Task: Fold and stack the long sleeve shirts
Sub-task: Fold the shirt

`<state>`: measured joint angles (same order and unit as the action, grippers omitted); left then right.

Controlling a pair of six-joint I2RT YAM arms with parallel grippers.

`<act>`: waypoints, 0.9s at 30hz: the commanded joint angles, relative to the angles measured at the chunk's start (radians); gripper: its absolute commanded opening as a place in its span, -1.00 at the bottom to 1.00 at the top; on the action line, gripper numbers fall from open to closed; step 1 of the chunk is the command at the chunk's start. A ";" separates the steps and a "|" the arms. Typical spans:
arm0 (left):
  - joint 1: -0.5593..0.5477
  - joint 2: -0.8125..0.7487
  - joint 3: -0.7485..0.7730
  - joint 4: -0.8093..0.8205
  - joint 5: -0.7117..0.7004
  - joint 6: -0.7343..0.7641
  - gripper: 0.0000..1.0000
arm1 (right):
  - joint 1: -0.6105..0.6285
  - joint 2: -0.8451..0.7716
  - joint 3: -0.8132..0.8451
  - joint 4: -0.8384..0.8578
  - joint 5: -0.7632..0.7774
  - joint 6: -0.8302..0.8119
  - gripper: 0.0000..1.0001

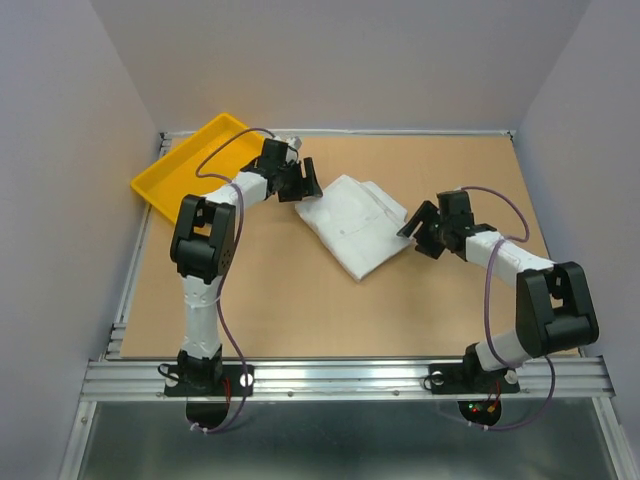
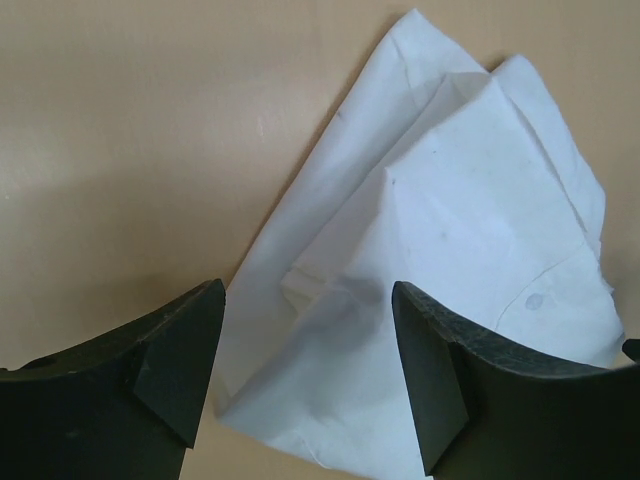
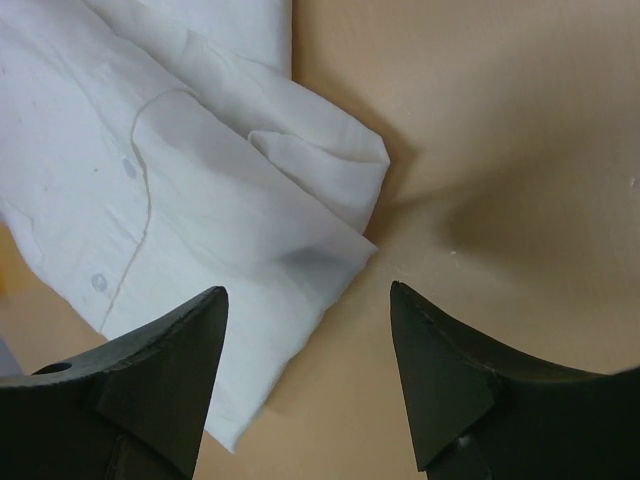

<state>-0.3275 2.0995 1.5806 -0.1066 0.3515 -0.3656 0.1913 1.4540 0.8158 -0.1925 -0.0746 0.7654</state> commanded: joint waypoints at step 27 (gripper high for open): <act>-0.058 -0.717 -0.824 0.193 0.094 -0.101 0.73 | 0.007 0.326 0.410 0.079 -0.239 -0.397 0.51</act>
<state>-0.4263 1.5223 0.7475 0.0723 0.5205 -0.4973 0.1913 1.8603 1.1286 -0.0364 -0.3225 0.5320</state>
